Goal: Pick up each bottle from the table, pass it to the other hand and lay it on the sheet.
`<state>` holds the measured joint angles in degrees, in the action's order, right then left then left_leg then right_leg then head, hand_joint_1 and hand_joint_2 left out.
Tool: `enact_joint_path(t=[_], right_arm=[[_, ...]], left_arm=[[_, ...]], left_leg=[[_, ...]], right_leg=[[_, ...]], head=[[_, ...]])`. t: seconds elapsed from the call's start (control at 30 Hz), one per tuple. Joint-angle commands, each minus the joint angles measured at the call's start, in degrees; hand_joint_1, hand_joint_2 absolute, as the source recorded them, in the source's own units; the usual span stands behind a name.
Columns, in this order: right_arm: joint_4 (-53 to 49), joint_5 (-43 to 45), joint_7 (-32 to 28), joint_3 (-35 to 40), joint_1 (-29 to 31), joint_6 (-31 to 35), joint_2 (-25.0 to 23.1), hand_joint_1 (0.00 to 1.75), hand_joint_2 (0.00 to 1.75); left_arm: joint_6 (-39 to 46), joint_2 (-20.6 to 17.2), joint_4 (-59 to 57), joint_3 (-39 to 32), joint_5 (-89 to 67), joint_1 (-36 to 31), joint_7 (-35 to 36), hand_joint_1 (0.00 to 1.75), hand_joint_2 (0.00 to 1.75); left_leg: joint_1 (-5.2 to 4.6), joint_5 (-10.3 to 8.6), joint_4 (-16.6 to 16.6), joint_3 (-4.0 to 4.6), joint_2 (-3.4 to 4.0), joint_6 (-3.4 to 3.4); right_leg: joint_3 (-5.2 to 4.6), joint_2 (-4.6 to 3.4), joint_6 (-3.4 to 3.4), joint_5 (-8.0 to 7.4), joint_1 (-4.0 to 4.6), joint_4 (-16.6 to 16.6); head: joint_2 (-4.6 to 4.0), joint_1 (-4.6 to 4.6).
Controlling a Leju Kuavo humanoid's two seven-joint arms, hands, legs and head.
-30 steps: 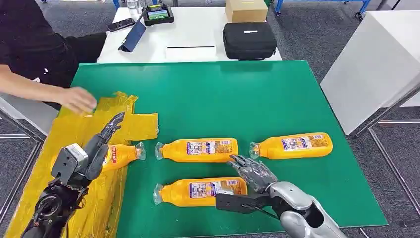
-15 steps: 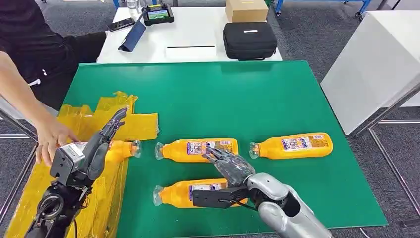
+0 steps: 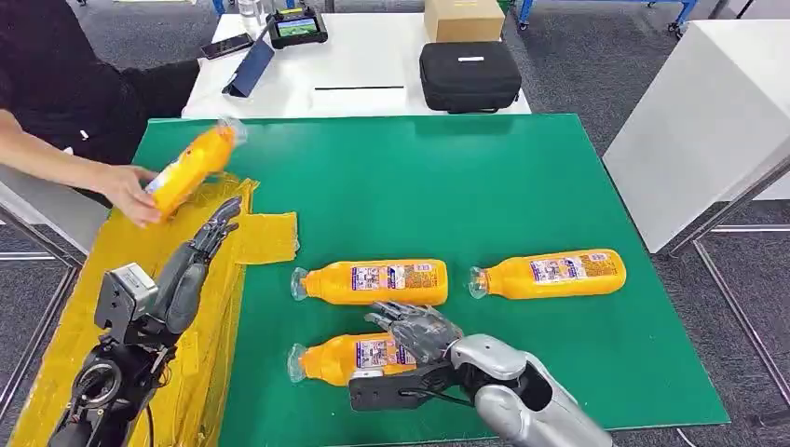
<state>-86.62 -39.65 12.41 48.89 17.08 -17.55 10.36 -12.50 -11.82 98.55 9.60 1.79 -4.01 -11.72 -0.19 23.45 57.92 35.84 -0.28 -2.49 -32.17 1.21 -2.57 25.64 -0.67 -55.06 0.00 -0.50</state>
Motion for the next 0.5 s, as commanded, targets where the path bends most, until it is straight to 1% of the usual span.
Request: enact_joint_path(t=[0.03,0.07,0.1,0.13,0.17,0.27,0.3,0.33,0.43,0.47,0.5], right_arm=[[4.5,-3.8,4.1,4.2,-0.6,-1.4,2.6,0.00,1.75],[4.7,-4.6,4.4,4.3,-1.1,-1.4,2.9,0.00,1.75],[4.9,-5.4,4.7,4.5,-1.5,-1.4,3.2,0.00,1.75],[6.7,-6.2,2.3,5.7,0.4,-3.1,4.4,0.00,1.75],[8.0,-8.0,1.7,5.8,0.6,-3.1,4.7,0.00,1.75],[11.0,-14.6,1.2,4.8,-1.0,-1.7,4.7,0.00,1.75],[11.2,-14.9,1.0,4.7,-1.3,-1.5,4.6,0.00,1.75],[11.2,-15.0,0.9,4.6,-1.4,-1.5,4.6,0.00,1.75],[10.9,-15.2,0.9,4.5,-1.5,-1.5,4.5,0.00,1.75],[10.7,-16.7,1.7,4.2,-1.7,-2.9,4.5,0.00,1.75],[10.5,-19.3,4.0,4.2,-2.4,-3.5,4.8,0.00,1.75]], left_arm=[[-0.2,1.2,-0.7,-0.4,0.6,-0.9,0.6,0.00,0.00],[-0.2,1.4,-0.4,-0.6,0.6,-0.7,0.8,0.00,0.00],[-0.2,1.4,-0.2,-0.8,0.7,-0.5,0.9,0.00,0.00],[-0.2,1.8,-0.4,-0.7,0.8,-1.0,1.3,0.00,0.00],[-0.2,1.9,-0.4,-0.7,0.8,-1.0,1.4,0.00,0.00],[0.1,1.6,-0.2,-0.5,0.9,-0.7,1.7,0.00,0.00],[0.1,1.6,-0.2,-0.5,1.0,-0.7,1.7,0.00,0.00],[0.1,1.6,-0.2,-0.5,1.0,-0.6,1.7,0.00,0.00],[0.1,1.6,-0.2,-0.5,1.0,-0.6,1.7,0.00,0.00],[0.2,1.5,-0.2,-0.5,1.0,-0.6,1.7,0.00,0.00],[0.4,1.3,-0.1,-0.5,1.2,-0.4,1.7,0.00,0.00]], left_leg=[[0.04,0.04,0.0,-0.16,-0.02,0.09],[0.04,0.07,-0.1,-0.28,-0.02,0.13],[0.05,0.03,-0.1,-0.17,-0.04,0.10],[0.06,0.07,-0.1,-0.30,-0.06,0.14],[0.02,0.02,-0.1,-0.17,-0.05,0.09],[0.03,0.07,-0.1,-0.32,0.01,0.14],[0.04,0.03,-0.1,-0.24,-0.04,0.11],[0.04,0.07,-0.1,-0.36,-0.05,0.16],[0.02,0.05,-0.1,-0.22,-0.05,0.12],[0.04,0.04,0.0,-0.17,-0.01,0.11],[0.04,0.10,-0.1,-0.35,0.02,0.17]], right_leg=[[0.19,-0.02,0.07,0.04,0.03,0.1],[0.32,-0.05,0.10,0.08,0.03,0.1],[0.21,-0.01,0.07,0.04,0.04,0.1],[0.35,-0.01,0.10,0.08,0.05,0.1],[0.20,0.00,0.06,0.04,0.01,0.1],[0.36,-0.09,0.10,0.06,0.02,0.1],[0.28,-0.03,0.08,0.03,0.03,0.1],[0.42,-0.03,0.11,0.08,0.03,0.1],[0.26,-0.03,0.09,0.05,0.01,0.1],[0.21,-0.05,0.08,0.03,0.04,0.1],[0.38,-0.10,0.13,0.09,0.03,0.1]], head=[[0.00,0.00],[0.00,0.00],[0.00,0.00],[0.00,0.00],[0.00,0.00],[0.00,0.00],[0.00,-0.02],[0.00,0.02],[0.00,-0.02],[0.00,0.00],[0.00,0.00]])
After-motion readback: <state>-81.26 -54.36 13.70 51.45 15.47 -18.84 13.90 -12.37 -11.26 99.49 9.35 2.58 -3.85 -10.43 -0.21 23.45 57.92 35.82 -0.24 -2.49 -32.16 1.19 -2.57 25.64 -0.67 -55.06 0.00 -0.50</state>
